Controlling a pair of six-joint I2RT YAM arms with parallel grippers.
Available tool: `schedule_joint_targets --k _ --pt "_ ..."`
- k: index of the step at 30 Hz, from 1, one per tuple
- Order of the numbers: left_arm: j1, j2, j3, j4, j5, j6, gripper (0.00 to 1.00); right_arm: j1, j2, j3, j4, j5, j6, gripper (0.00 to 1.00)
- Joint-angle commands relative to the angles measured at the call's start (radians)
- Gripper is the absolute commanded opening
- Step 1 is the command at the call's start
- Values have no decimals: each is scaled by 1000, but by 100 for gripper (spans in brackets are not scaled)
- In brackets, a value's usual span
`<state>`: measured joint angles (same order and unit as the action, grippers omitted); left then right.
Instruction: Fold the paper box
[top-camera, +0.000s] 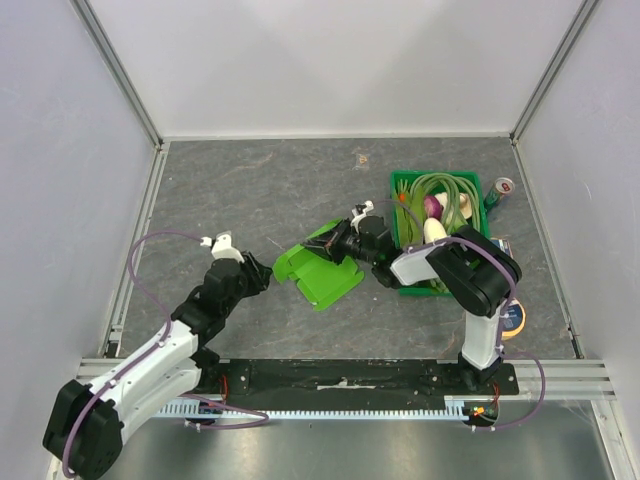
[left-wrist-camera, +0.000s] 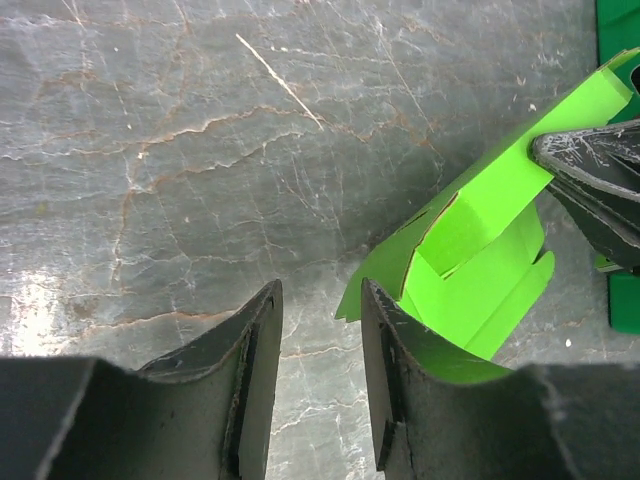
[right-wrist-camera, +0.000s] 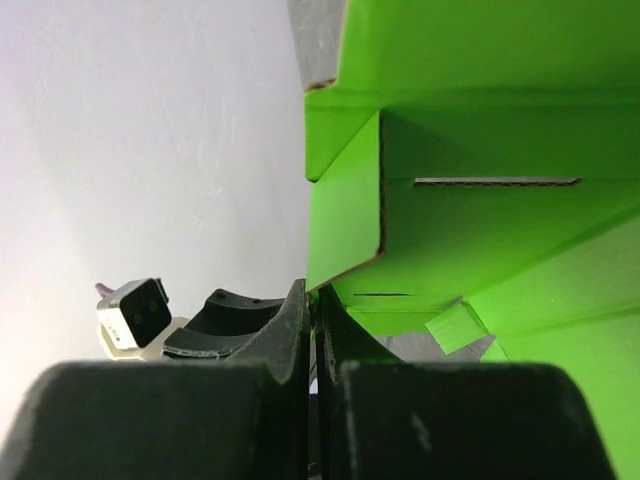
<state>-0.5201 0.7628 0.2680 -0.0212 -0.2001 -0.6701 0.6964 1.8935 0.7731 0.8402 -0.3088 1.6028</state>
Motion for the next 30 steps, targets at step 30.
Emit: schedule_joint_targets --k 30 --pt "63 181 135 171 99 136 42 -11 148 120 206 -75 39 0"
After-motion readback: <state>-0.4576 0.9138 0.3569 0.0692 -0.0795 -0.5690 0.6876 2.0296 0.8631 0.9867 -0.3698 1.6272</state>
